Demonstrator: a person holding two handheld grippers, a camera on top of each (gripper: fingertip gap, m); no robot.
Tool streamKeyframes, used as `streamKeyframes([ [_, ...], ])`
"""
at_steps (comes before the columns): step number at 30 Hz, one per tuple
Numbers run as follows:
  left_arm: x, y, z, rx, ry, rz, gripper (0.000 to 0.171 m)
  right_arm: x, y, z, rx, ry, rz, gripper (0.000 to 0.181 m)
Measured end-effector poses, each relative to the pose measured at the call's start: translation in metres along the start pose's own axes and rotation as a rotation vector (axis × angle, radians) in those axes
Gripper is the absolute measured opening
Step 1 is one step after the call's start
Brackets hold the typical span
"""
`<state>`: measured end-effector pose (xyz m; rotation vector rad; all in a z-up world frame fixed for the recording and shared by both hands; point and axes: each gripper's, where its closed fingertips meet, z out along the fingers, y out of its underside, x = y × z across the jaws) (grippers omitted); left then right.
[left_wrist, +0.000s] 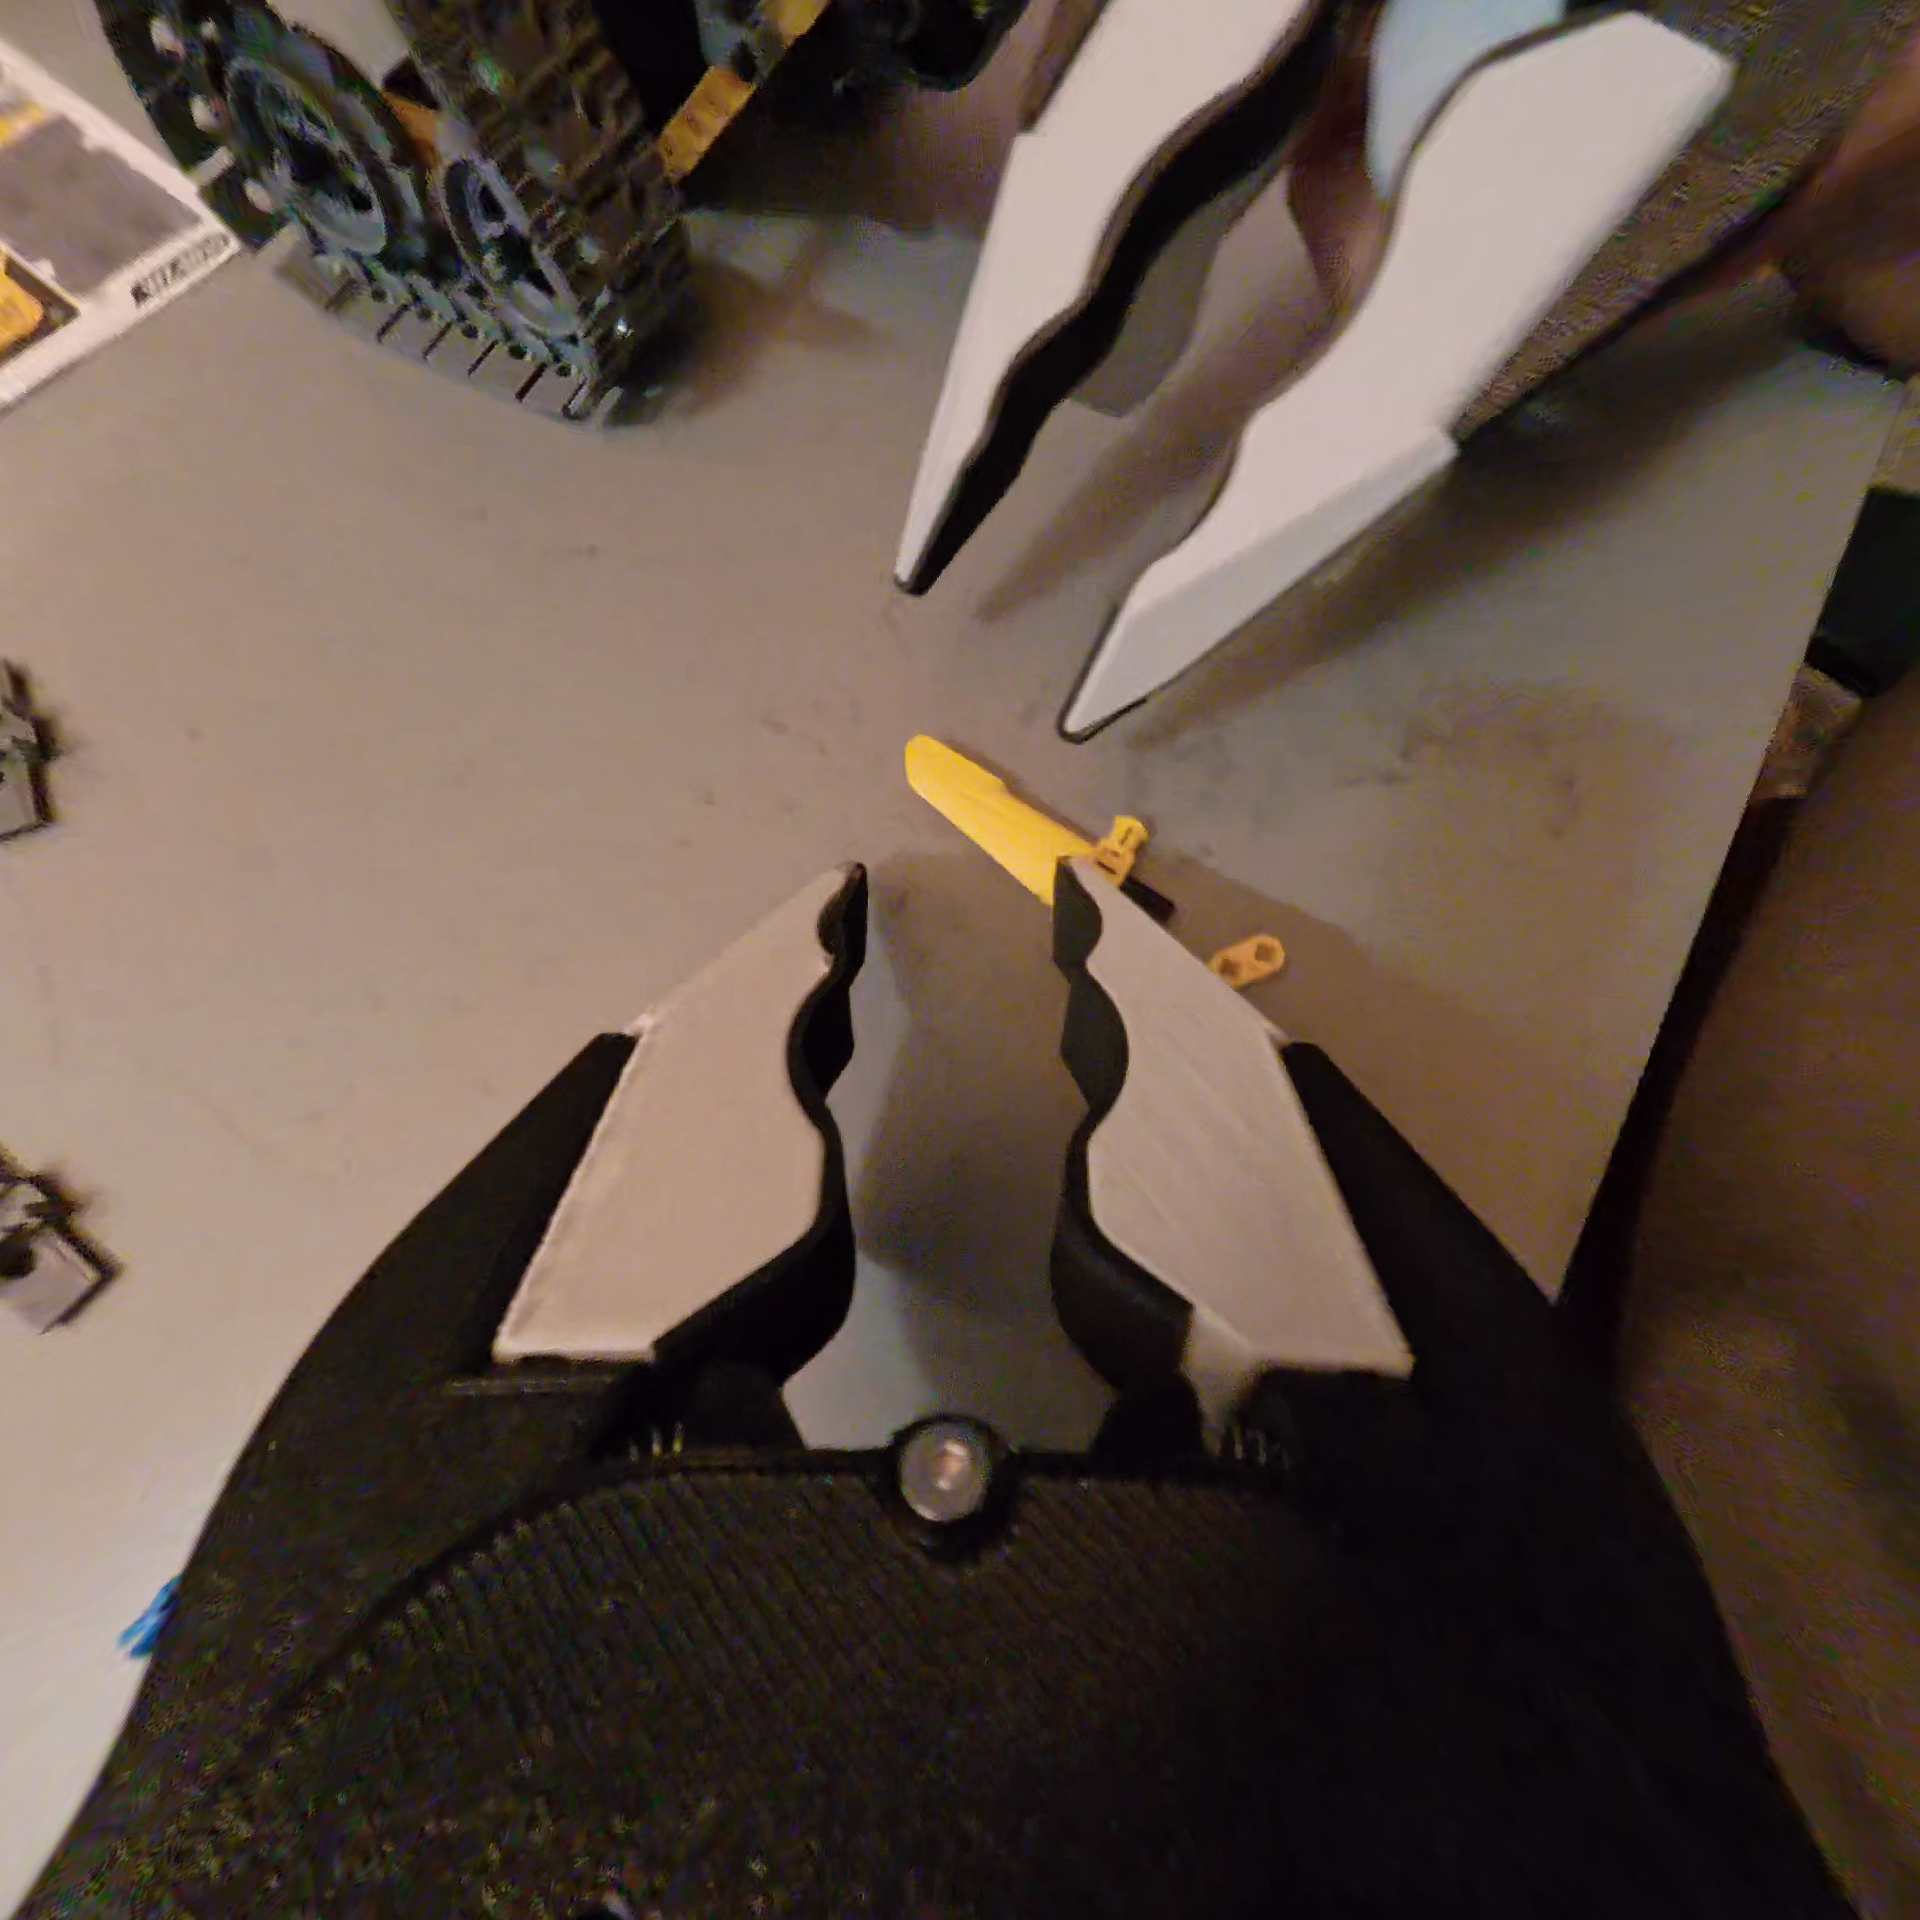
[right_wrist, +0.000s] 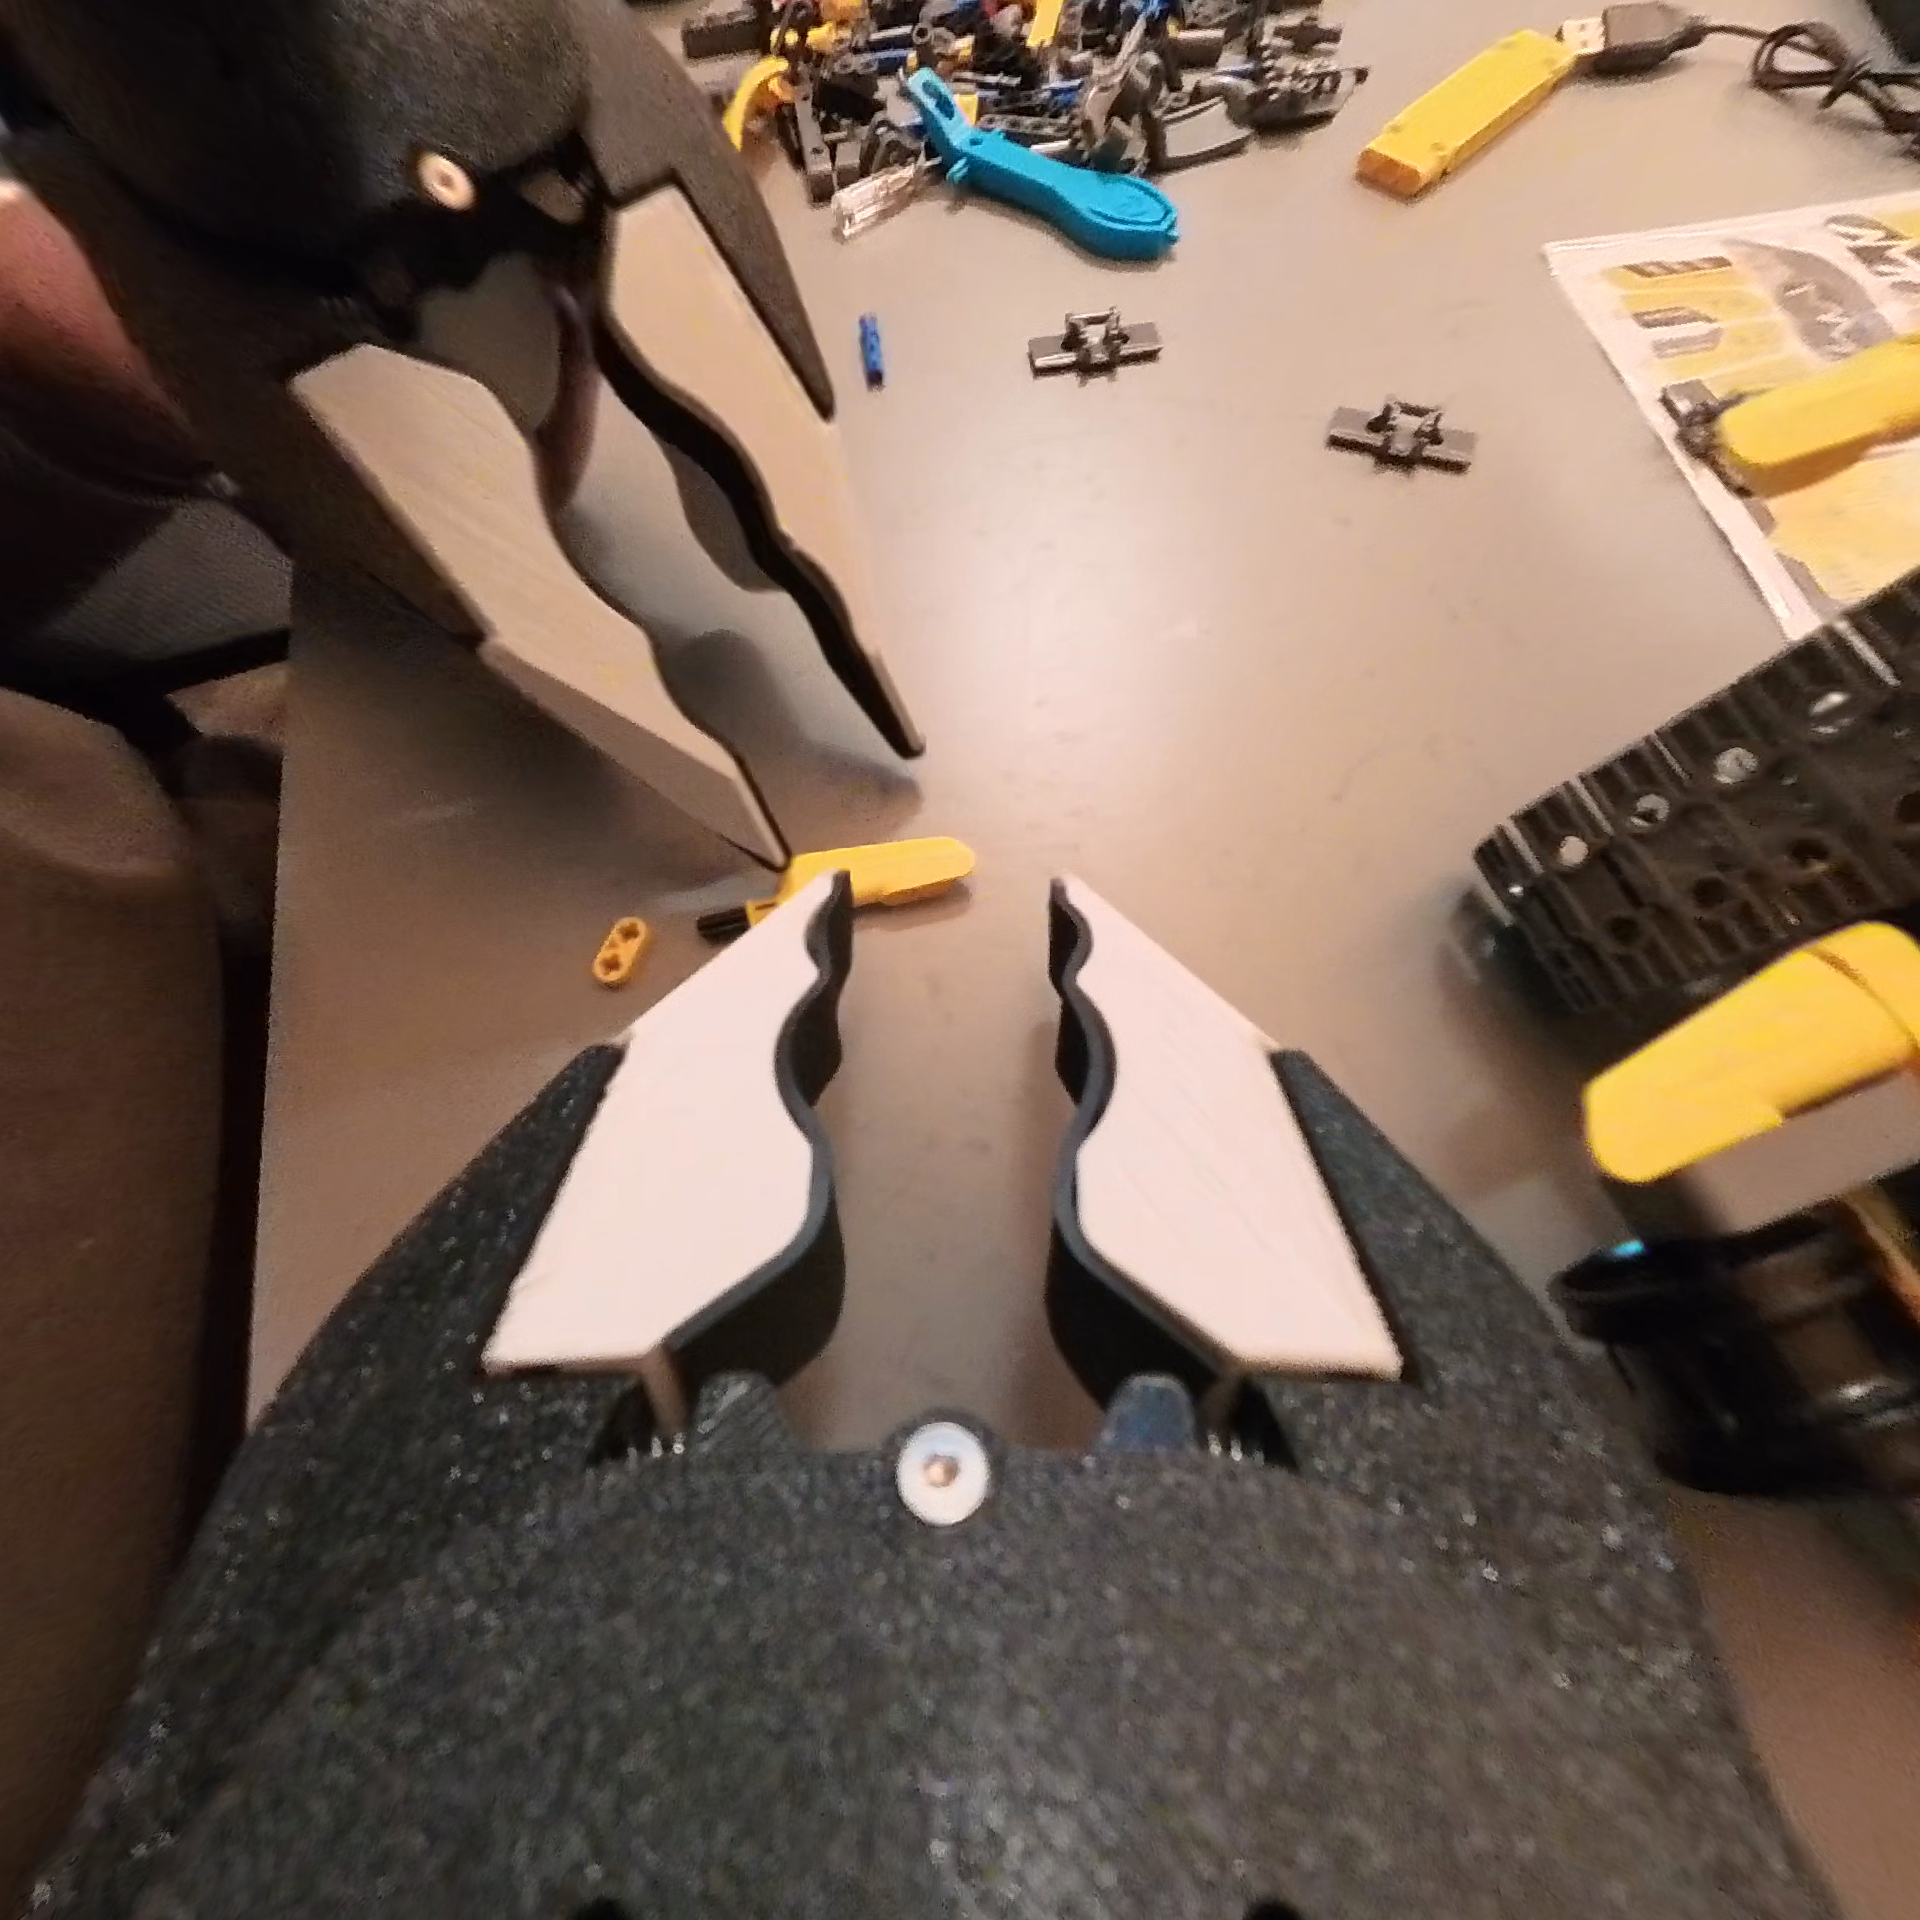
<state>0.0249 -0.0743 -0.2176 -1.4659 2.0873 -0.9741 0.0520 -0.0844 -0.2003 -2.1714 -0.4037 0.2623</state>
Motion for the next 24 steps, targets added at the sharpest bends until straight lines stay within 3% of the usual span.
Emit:
streamKeyframes([
  [7,0.009,-0.012,0.014,0.004,0.134,-0.211,0.039,0.005,-0.001,-0.009,0.049,0.035,0.026,0.037],
  [11,0.012,-0.014,0.019,-0.007,0.160,-0.257,0.012,0.007,0.000,-0.013,0.057,0.039,0.037,0.037],
  [14,0.013,-0.015,0.021,-0.003,0.179,-0.281,0.010,0.006,0.001,-0.015,0.060,0.034,0.039,0.037],
  [17,0.021,-0.025,0.018,0.052,0.264,-0.320,0.000,0.004,0.003,-0.015,0.052,0.026,0.049,0.037],
  [24,0.022,-0.041,0.003,0.180,0.365,-0.378,0.000,-0.003,0.004,-0.014,0.050,-0.065,0.143,0.043],
])
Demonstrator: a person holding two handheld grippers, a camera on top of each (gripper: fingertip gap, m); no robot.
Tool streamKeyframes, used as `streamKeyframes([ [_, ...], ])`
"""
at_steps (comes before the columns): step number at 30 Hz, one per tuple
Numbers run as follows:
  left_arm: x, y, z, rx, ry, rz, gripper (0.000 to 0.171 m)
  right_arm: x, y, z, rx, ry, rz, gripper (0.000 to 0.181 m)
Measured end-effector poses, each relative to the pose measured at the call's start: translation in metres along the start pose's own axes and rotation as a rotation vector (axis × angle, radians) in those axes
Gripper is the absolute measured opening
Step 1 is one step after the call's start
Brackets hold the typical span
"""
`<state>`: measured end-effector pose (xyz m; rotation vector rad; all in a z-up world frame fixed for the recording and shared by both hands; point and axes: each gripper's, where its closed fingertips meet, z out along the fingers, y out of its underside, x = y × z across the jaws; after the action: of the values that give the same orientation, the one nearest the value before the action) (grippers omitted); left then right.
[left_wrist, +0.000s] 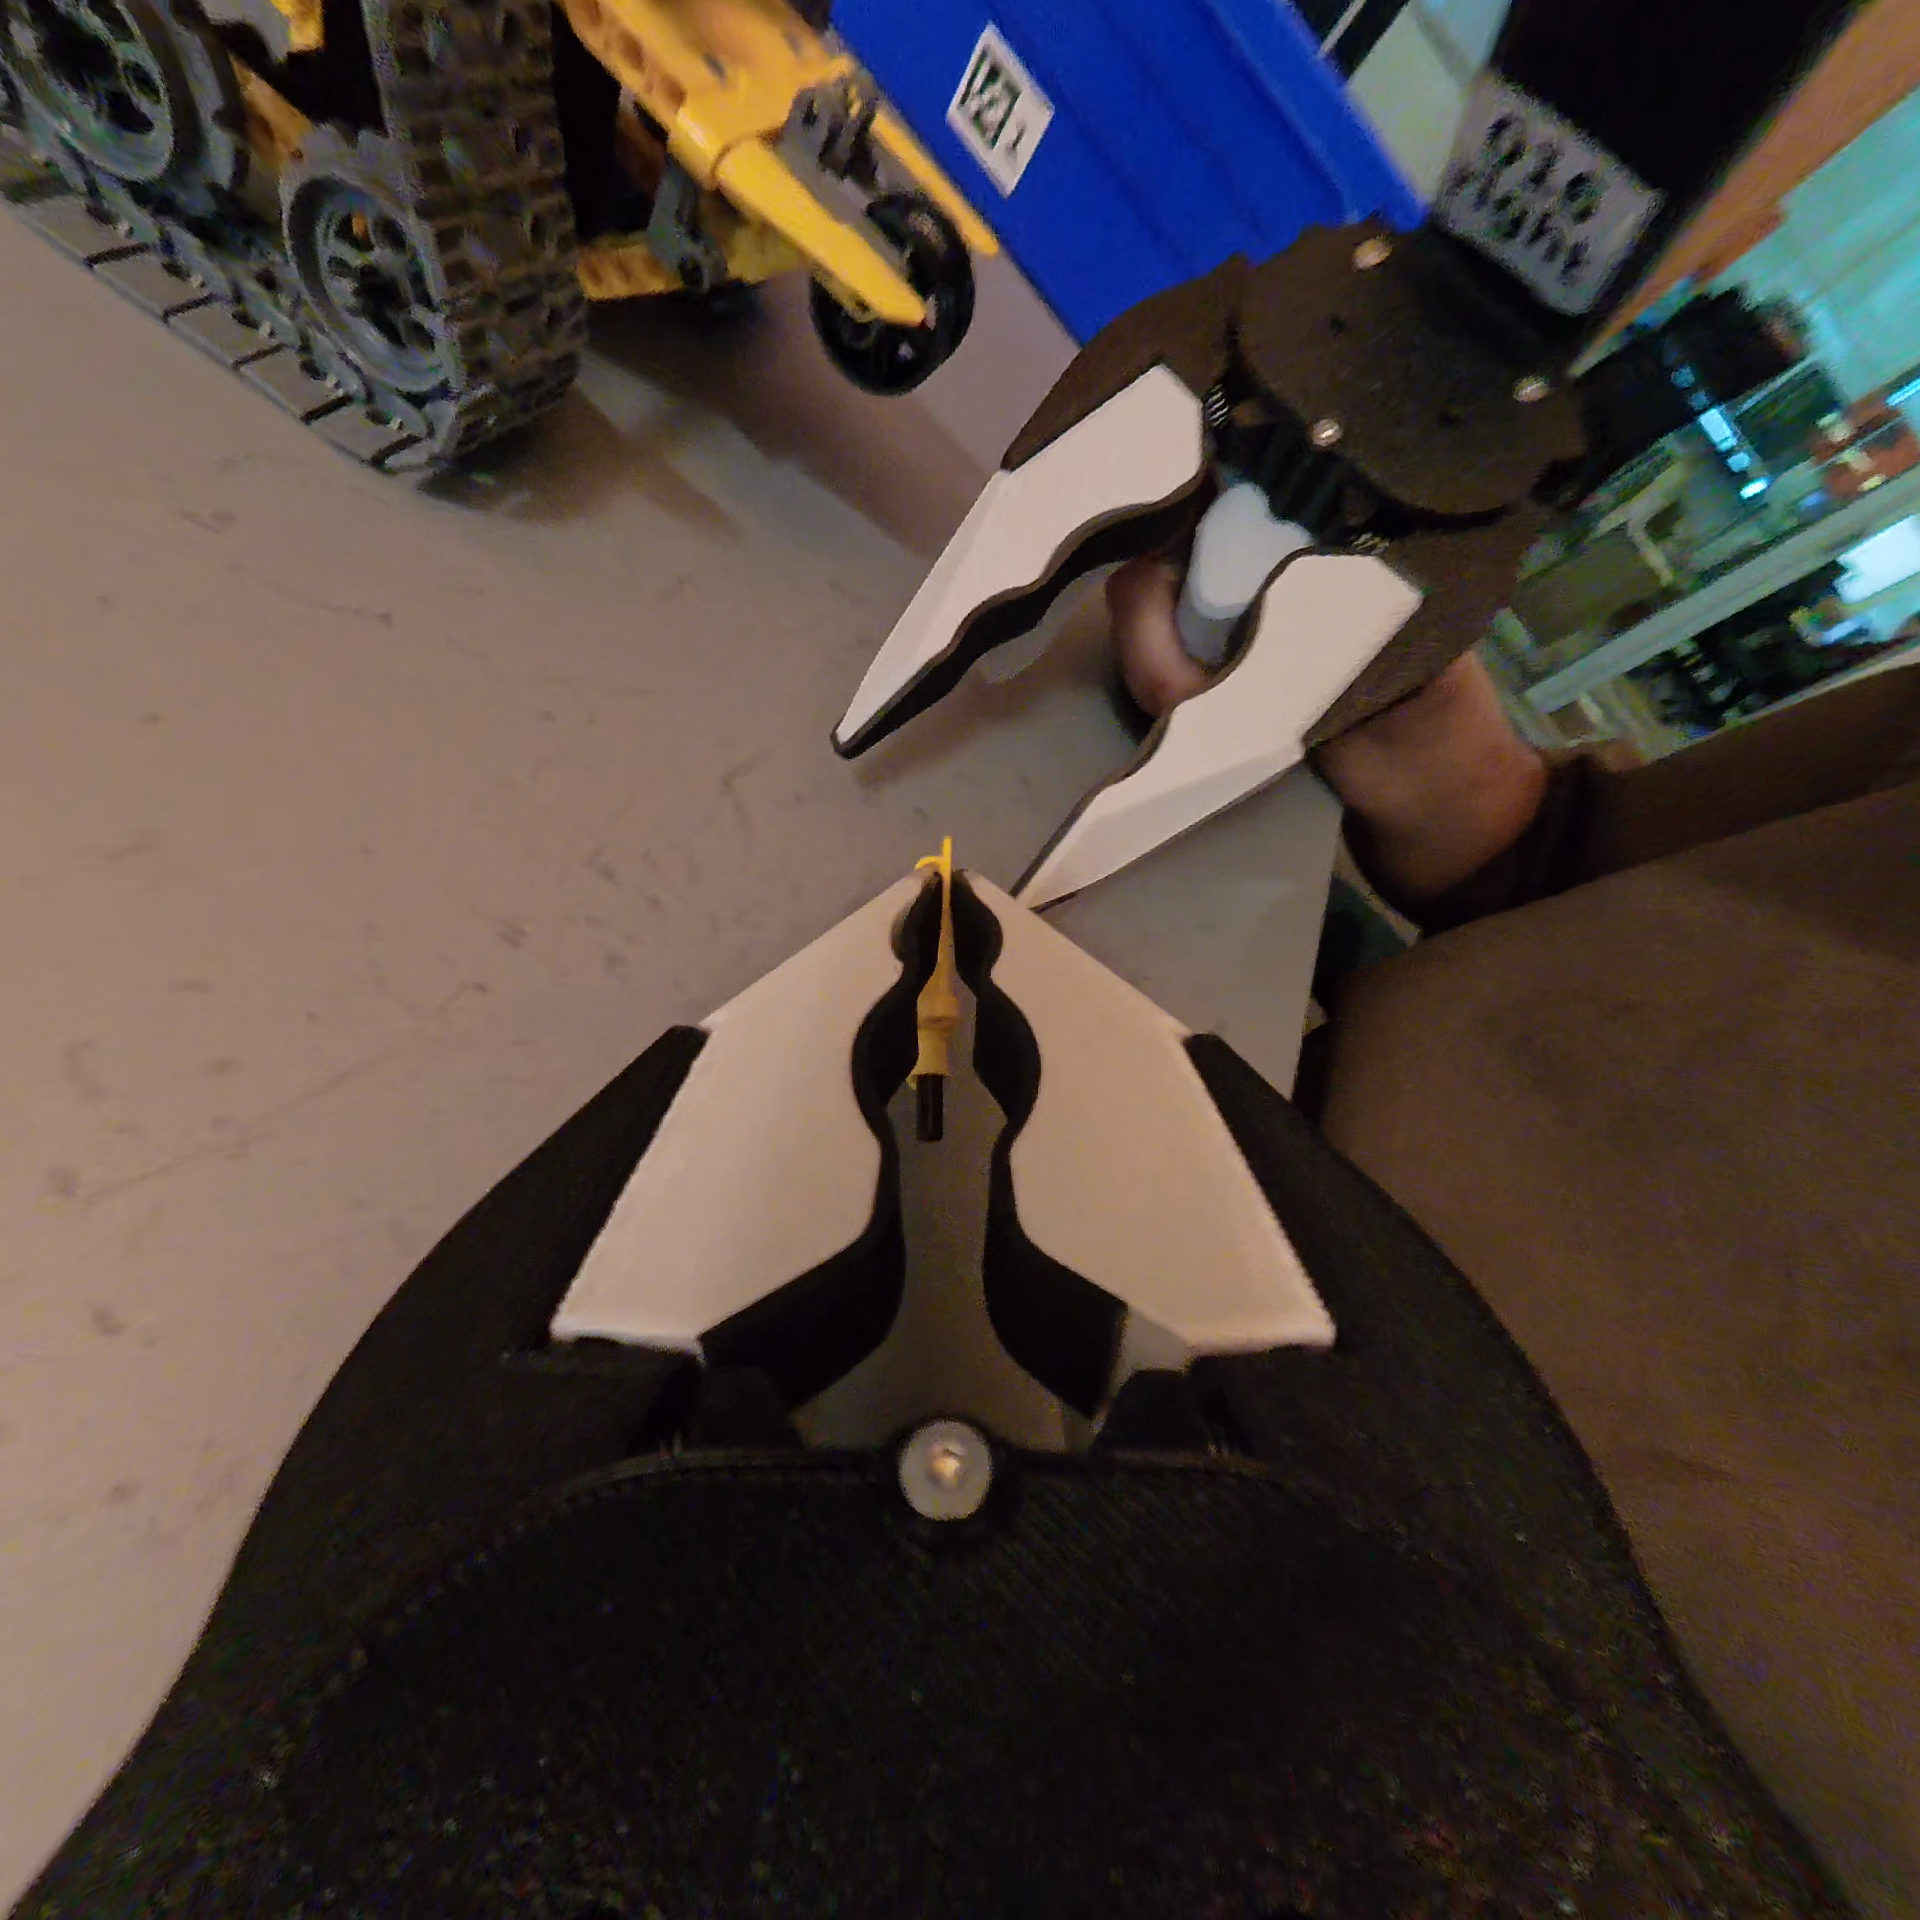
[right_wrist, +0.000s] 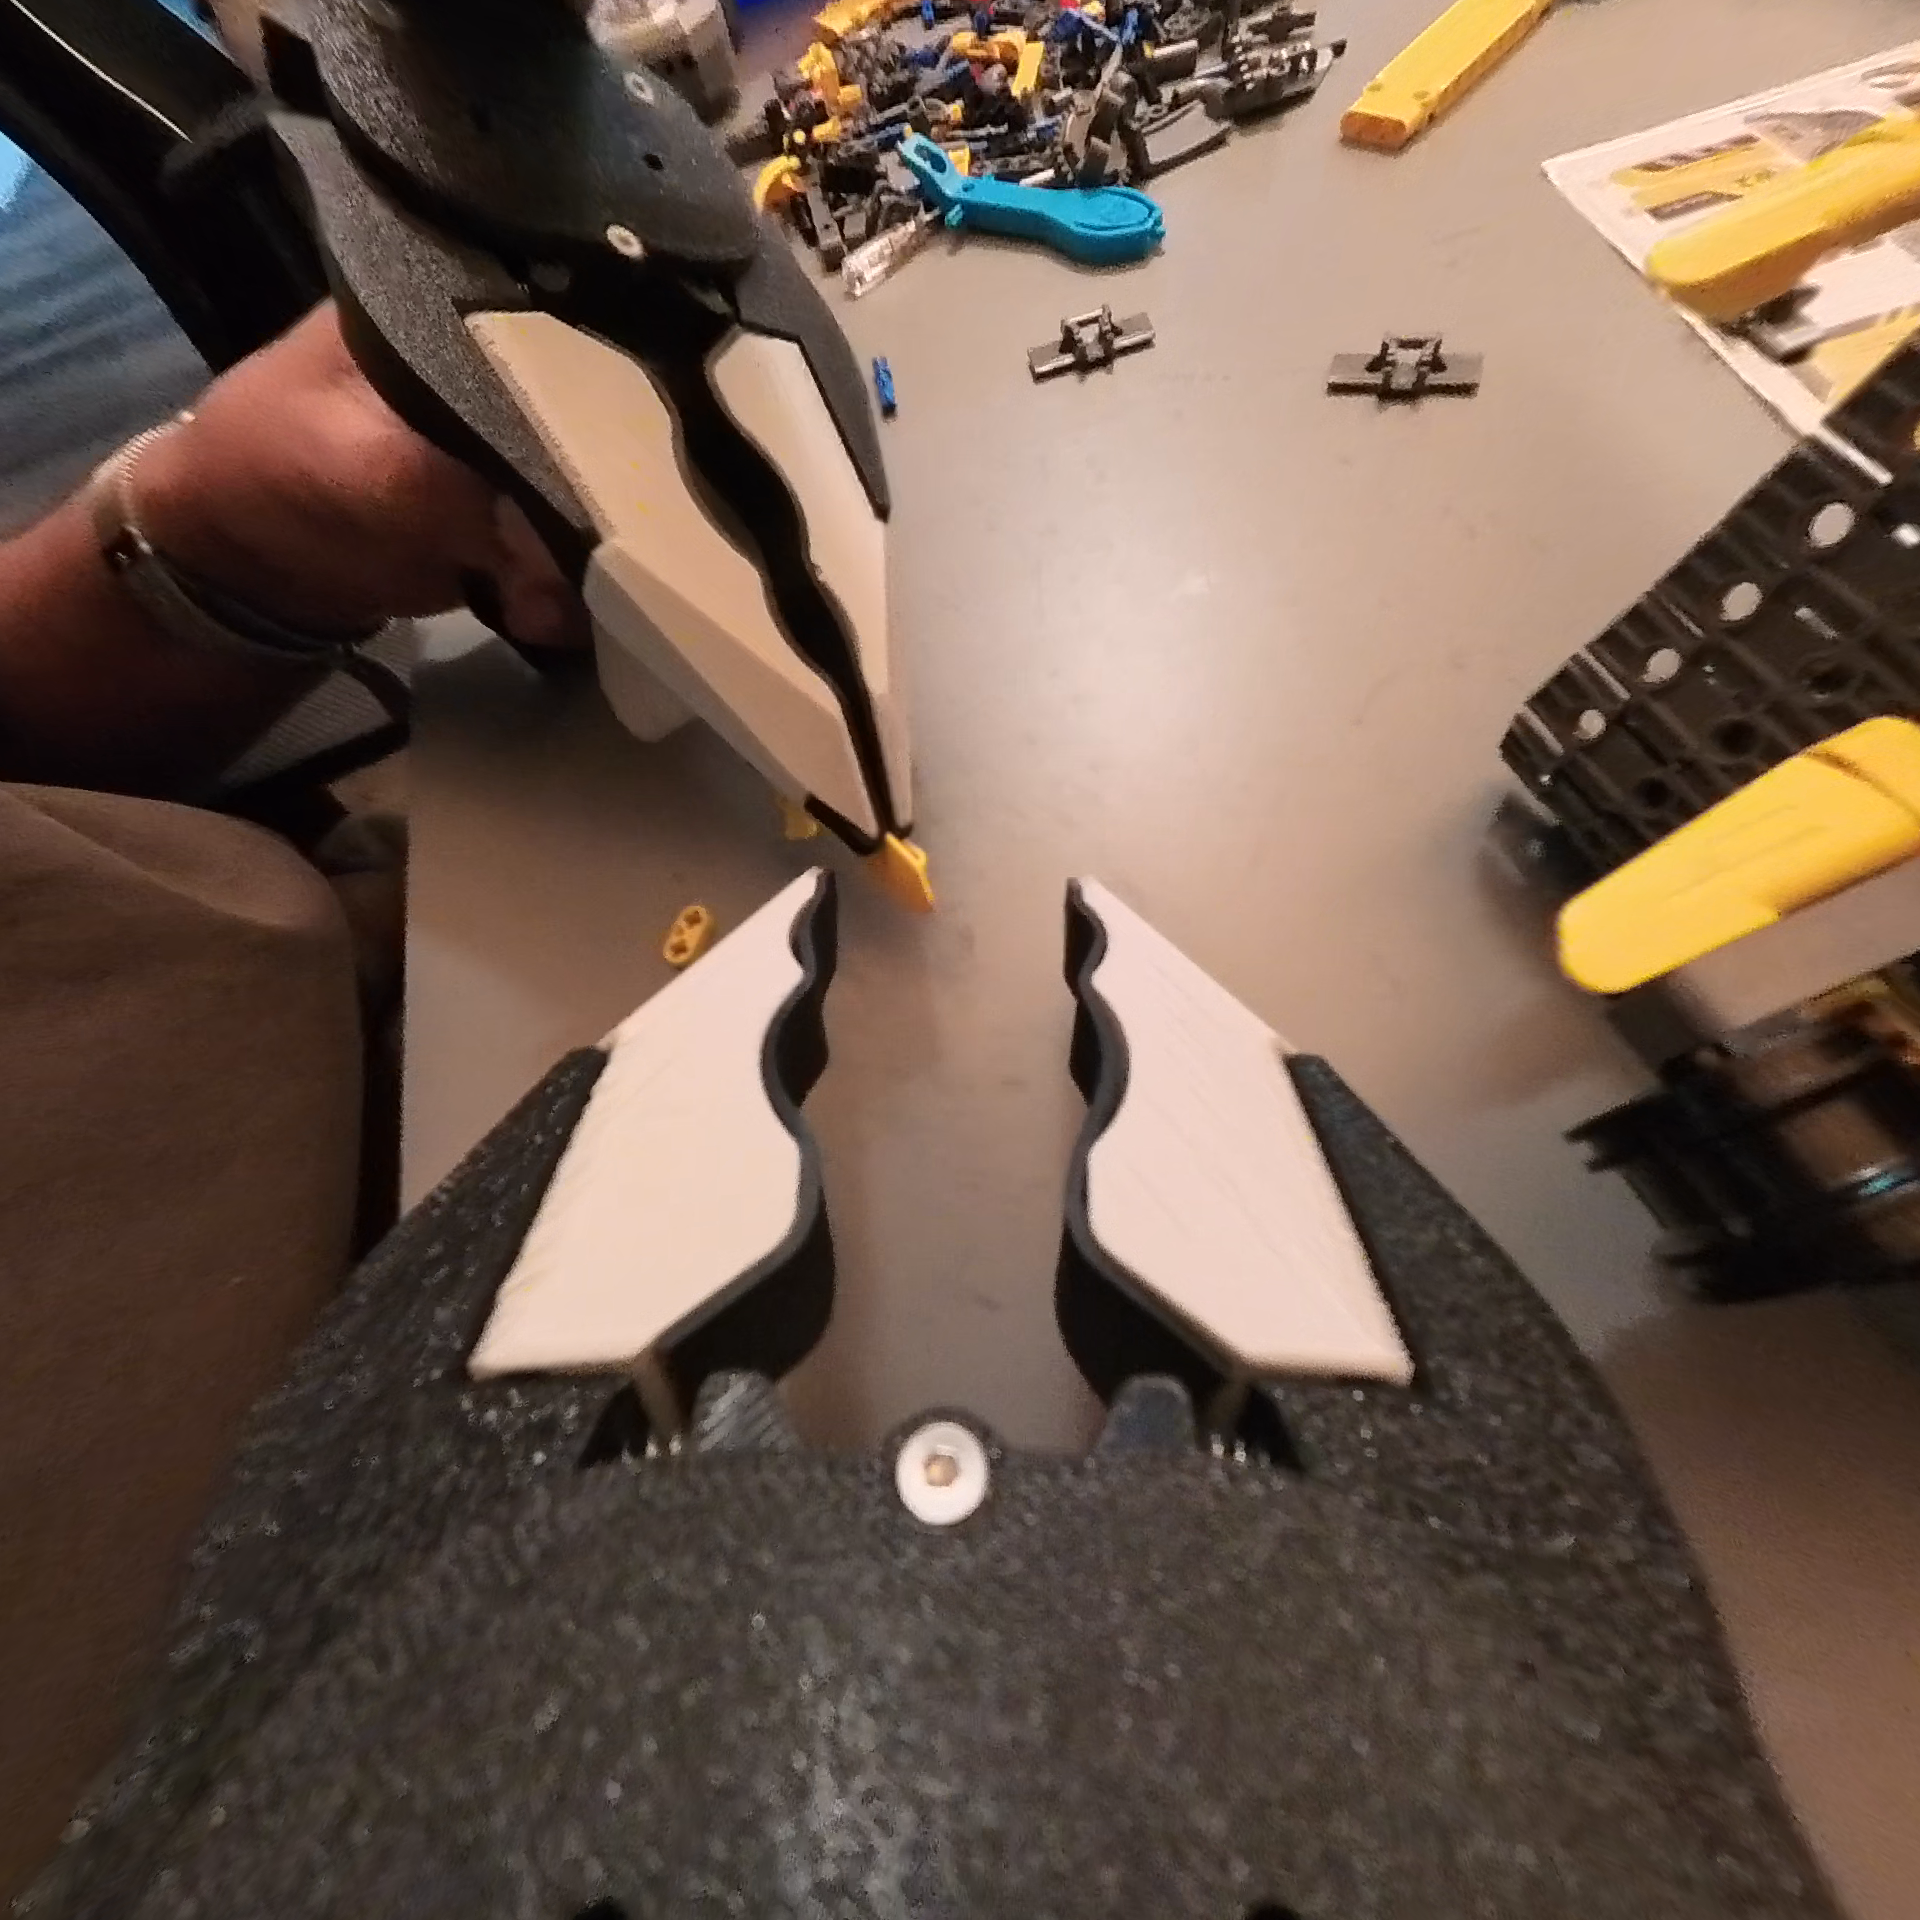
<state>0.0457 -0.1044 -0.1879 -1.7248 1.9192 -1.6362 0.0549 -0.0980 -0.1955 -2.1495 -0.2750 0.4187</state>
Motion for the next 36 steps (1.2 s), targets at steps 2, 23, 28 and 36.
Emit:
streamKeyframes([
  [2,0.008,-0.008,-0.006,0.062,0.067,-0.017,0.000,-0.003,-0.005,-0.002,0.031,-0.034,0.021,0.043],
  [23,0.041,-0.024,-0.042,0.286,0.358,-0.061,0.000,-0.050,-0.047,-0.010,0.284,-0.373,0.190,0.006],
  [28,0.019,-0.013,-0.053,0.277,0.108,0.024,0.011,-0.044,-0.040,-0.013,0.192,-0.192,0.206,0.006],
  [36,0.012,-0.013,-0.087,0.439,0.013,0.000,0.000,-0.057,-0.012,-0.017,-0.129,0.192,0.140,0.006],
])
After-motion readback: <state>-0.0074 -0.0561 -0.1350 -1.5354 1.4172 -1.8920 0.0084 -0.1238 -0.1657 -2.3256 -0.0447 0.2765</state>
